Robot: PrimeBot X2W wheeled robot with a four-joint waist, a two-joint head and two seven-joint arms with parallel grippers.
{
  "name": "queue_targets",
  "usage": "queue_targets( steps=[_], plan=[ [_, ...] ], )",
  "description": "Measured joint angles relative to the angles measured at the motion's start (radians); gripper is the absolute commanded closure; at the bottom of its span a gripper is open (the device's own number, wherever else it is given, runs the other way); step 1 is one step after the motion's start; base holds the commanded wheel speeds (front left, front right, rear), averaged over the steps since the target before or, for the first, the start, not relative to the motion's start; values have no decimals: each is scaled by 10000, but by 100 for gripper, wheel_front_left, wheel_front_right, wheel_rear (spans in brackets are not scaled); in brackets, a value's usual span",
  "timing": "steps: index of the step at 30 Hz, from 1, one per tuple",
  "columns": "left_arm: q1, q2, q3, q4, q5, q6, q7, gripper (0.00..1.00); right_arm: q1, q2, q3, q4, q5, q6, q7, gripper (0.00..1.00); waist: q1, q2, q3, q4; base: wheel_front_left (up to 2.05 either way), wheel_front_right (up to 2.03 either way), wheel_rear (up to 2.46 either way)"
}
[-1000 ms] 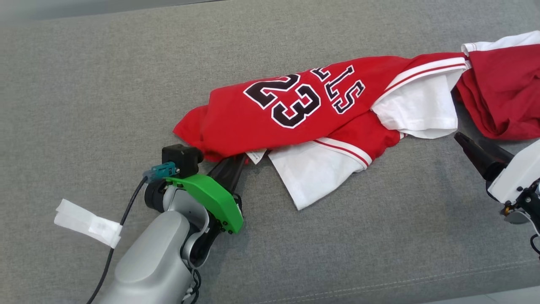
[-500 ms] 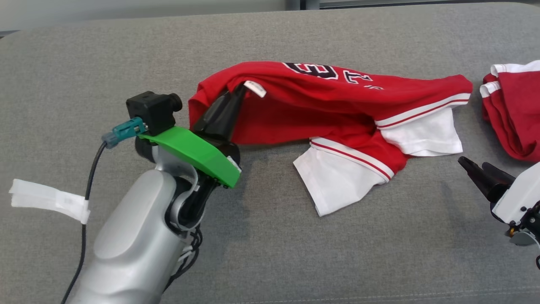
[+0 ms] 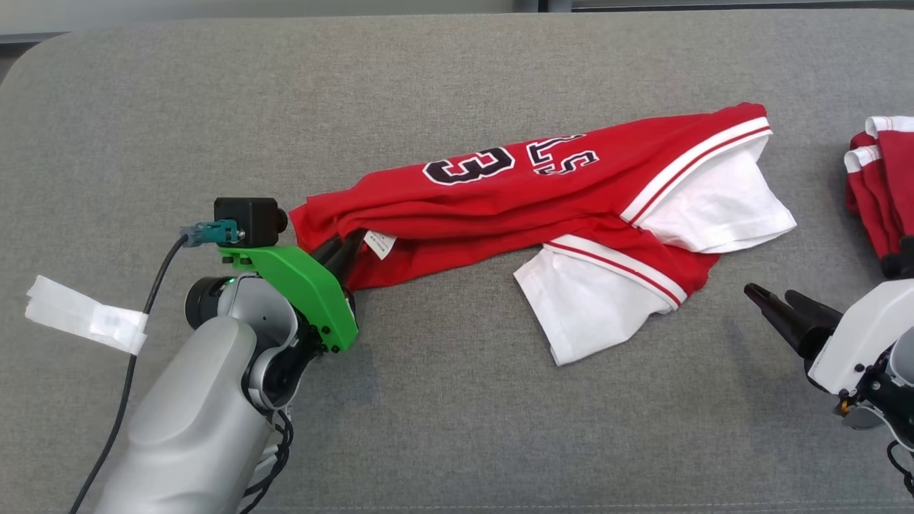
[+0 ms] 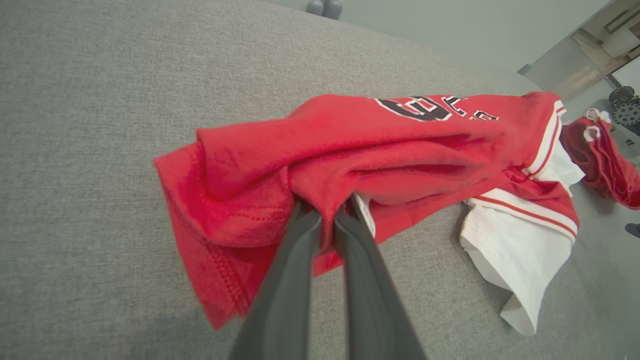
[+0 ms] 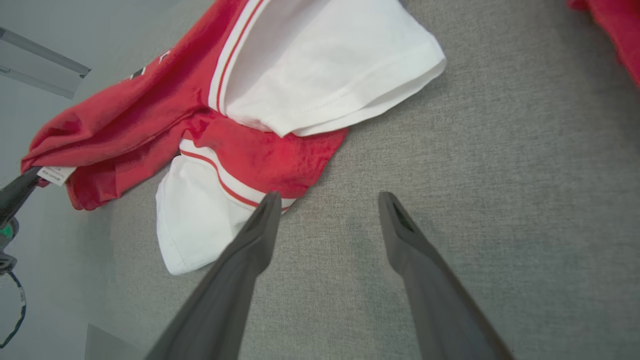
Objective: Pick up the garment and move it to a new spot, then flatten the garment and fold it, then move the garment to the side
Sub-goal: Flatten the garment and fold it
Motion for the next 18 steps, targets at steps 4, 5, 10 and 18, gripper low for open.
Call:
queue_targets(
  steps=[4,5,10,18],
  plan=[
    [-11,12,-121,226,31,6,107,97,-3,35,54,-54,-25,0,33,0,0,0,12,-141,0,0,0],
    [-23,-10,-123,232,35,33,107,75,3,33,-4,-65,-27,0,31,0,0,0,28,-216,0,0,0],
    [-48,-88,-276,253,207,29,104,0,8,21,-167,-67,-46,-10,29,0,0,0,82,-292,0,0,0],
    [-48,-38,-301,44,382,-38,-236,0,11,38,-313,-111,-111,-12,29,0,0,0,106,-326,0,0,0]
  ],
)
